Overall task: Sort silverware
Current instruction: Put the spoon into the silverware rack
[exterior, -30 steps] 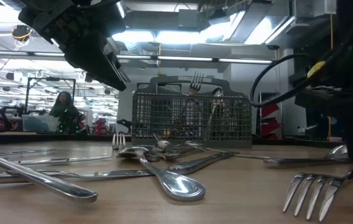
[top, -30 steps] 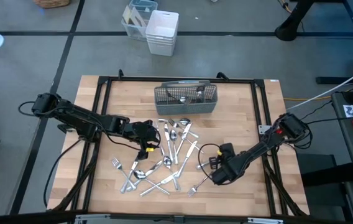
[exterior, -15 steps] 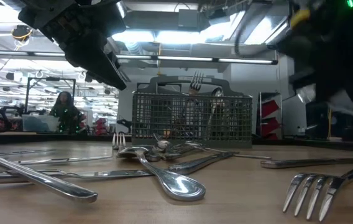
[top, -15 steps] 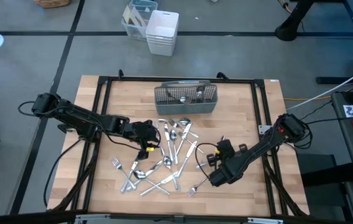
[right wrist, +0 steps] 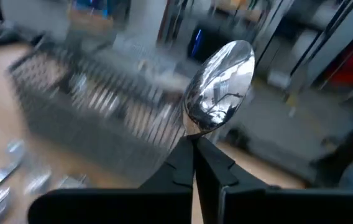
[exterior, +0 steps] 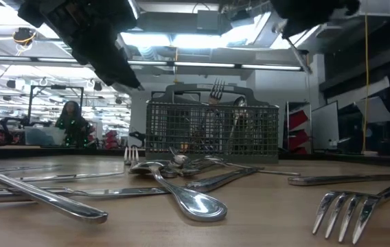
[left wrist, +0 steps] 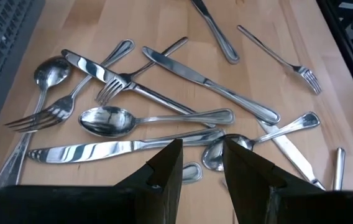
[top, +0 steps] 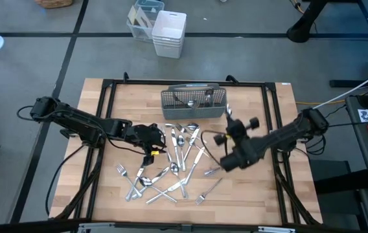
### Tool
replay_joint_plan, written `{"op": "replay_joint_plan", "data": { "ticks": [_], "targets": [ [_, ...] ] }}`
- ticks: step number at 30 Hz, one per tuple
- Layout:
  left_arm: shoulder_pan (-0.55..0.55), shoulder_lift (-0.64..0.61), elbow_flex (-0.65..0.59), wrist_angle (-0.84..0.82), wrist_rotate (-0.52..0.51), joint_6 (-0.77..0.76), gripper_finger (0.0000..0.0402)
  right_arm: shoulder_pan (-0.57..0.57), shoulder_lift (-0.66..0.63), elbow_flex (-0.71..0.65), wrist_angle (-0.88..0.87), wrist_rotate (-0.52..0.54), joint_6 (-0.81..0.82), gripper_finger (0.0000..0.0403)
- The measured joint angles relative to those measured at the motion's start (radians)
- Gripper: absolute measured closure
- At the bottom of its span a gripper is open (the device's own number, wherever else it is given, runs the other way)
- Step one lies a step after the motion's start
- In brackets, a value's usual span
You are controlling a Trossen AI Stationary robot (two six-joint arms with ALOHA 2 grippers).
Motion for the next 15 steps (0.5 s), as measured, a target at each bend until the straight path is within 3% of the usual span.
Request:
{"op": "replay_joint_plan", "data": {
  "ticks": [7,15],
  "targets": [
    [-0.011,0.0,0.0,0.003,-0.003,-0.035,0.0295,-0.178,-0.018,0.0,0.003,0.263,-0.097,0.0399],
    [-0.012,0.0,0.0,0.002,-0.014,-0.047,0.0295,-0.351,-0.018,-0.014,0.145,0.284,-0.101,0.0399]
  ]
}}
